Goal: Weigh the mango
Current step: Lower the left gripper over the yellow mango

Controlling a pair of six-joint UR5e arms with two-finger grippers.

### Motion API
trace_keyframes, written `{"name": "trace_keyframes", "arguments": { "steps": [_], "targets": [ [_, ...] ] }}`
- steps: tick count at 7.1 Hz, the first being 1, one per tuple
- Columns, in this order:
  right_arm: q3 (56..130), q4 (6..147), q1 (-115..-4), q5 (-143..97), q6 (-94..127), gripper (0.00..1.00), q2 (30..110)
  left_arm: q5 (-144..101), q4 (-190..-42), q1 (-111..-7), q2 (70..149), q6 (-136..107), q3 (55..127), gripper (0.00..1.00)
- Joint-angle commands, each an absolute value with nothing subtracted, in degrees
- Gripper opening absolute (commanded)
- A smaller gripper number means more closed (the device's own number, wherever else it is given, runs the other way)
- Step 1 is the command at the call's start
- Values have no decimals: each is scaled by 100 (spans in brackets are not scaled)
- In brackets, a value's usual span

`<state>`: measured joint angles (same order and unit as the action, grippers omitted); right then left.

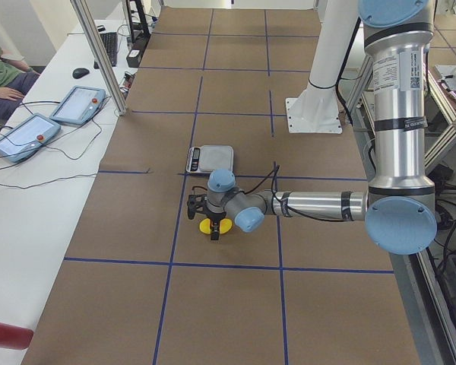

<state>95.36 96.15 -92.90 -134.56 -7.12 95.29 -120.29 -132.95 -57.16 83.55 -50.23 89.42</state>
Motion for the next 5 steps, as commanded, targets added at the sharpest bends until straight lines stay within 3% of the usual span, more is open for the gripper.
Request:
{"name": "trace_keyframes", "arguments": {
  "steps": [1,3,4,5],
  "targets": [
    [9536,9615,-9290,-13456,-712,100,9527,-12032,-13298,-5617,8358,-5010,8912,100],
    [9536,9615,-9290,-13456,-712,100,9527,-12032,-13298,-5537,8376,-4992,8895,100],
    [9536,9615,-9290,-13456,-712,100,9527,-12024,-13298,-5520,8376,-4975,8886,95],
    [9536,9615,-9290,-13456,-712,100,9527,-12032,-13298,-5520,8376,-4957,8912,56]
  ]
}}
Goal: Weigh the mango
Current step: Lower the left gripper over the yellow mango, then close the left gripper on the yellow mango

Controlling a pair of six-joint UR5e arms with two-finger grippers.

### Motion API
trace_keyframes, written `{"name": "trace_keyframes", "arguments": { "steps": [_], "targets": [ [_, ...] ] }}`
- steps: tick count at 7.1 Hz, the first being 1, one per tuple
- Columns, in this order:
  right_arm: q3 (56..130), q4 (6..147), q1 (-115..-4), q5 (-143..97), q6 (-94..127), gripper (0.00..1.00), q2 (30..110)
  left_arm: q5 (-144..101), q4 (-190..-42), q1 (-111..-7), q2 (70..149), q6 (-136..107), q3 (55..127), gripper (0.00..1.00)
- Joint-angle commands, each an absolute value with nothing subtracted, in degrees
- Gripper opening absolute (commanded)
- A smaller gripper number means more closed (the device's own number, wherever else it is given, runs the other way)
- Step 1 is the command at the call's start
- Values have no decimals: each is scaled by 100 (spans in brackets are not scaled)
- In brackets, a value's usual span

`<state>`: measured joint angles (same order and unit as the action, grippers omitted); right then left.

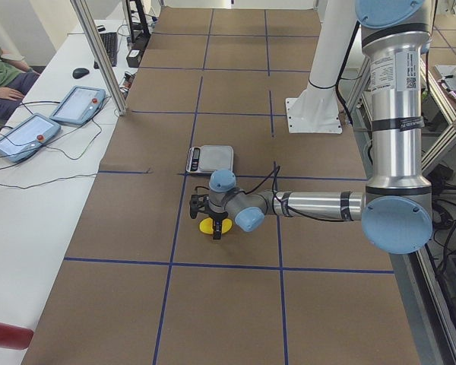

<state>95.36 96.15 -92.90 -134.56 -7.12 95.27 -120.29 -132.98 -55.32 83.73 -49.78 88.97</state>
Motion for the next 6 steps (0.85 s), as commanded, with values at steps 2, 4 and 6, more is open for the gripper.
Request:
{"name": "trace_keyframes", "arguments": {
  "steps": [2,4,6],
  "targets": [
    [9536,9606,-9290,-13456,-712,100,9527,-12058,-13272,-5563,8315,-4870,9112,0],
    [9536,9615,-9290,-13456,-712,100,9527,-12530,-12739,-5625,8157,-4694,9883,0],
    [9536,9615,-9290,-13456,-712,100,9527,-12577,-11128,-5616,8305,-4562,10893,0]
  ]
}}
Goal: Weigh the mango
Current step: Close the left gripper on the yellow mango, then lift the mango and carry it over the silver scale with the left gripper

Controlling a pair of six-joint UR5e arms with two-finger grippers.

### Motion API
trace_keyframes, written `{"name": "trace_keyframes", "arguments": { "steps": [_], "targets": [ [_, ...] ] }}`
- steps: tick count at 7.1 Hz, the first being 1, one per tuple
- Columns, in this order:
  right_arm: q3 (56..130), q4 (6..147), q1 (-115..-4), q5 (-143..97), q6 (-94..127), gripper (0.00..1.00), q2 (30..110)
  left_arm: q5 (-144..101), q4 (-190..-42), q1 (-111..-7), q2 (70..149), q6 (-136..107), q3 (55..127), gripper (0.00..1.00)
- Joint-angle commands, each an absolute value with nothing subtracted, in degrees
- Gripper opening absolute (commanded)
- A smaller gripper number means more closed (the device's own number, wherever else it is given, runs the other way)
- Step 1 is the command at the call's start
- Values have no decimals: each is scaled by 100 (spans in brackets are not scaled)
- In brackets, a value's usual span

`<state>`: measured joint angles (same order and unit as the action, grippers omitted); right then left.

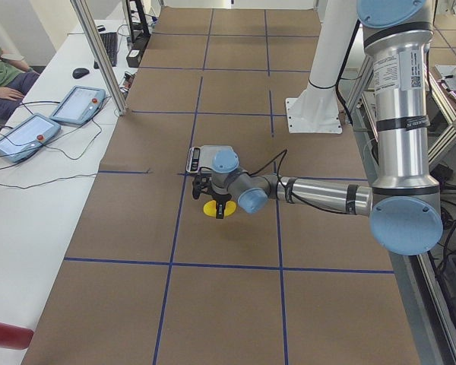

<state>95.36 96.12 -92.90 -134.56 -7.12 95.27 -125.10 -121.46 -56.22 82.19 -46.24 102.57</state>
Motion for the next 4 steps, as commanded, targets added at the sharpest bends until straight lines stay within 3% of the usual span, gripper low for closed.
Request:
{"name": "trace_keyframes", "arguments": {
  "steps": [1,4],
  "targets": [
    [9536,9615,-9290,-13456,-712,100,9527,-12542,-10239,-5625,9097,-4570,11046,0],
    [9536,9615,-9290,-13456,-712,100,9527,-12472,-9343,-5276,10692,-5628,10584,0]
  ]
}}
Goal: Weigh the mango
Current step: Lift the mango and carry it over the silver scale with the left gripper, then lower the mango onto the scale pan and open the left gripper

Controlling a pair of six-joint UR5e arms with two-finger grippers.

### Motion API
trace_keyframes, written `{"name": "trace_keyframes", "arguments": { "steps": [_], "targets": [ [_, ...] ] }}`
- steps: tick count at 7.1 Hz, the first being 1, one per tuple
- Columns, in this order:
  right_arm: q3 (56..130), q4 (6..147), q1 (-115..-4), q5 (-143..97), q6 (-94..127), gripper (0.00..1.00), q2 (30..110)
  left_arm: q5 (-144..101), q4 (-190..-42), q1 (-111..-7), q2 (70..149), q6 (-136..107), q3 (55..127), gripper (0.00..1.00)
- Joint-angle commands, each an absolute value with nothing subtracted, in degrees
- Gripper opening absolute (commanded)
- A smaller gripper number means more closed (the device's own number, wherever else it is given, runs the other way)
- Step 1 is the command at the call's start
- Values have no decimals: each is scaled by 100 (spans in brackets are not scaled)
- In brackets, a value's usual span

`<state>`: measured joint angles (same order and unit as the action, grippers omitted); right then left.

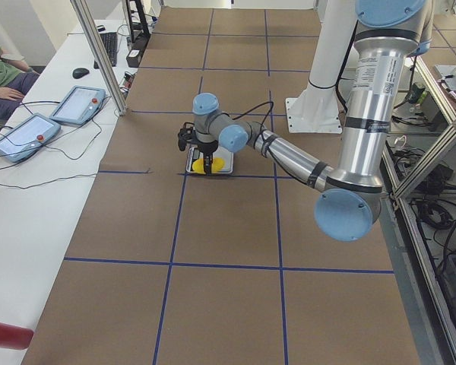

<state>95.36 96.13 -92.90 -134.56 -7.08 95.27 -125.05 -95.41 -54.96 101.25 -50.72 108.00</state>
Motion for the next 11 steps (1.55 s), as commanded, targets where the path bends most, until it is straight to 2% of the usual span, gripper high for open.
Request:
{"name": "trace_keyframes", "arguments": {
  "steps": [1,4,7,8,9,11],
  "targets": [
    [9536,9607,-9290,-13456,-712,100,9536,-12106,-9378,-4830,10775,-5912,10495,0],
    [9536,9615,-9290,-13456,-712,100,9527,-12024,-10166,-4553,10907,-6240,9872,0],
    [9536,9615,-9290,-13456,-712,100,9527,-11909,-10352,-4544,10828,-6205,9739,0],
    [9536,9615,-9290,-13456,-712,100,9527,-11900,-10388,-4544,10828,-6196,9730,97],
    [9536,9615,-9290,-13456,-712,100,9527,-11892,-10380,-4553,10828,-6205,9808,100],
    [9536,9615,-9290,-13456,-712,100,9527,-11935,-10101,-4867,10698,-5944,10272,100]
  ]
}}
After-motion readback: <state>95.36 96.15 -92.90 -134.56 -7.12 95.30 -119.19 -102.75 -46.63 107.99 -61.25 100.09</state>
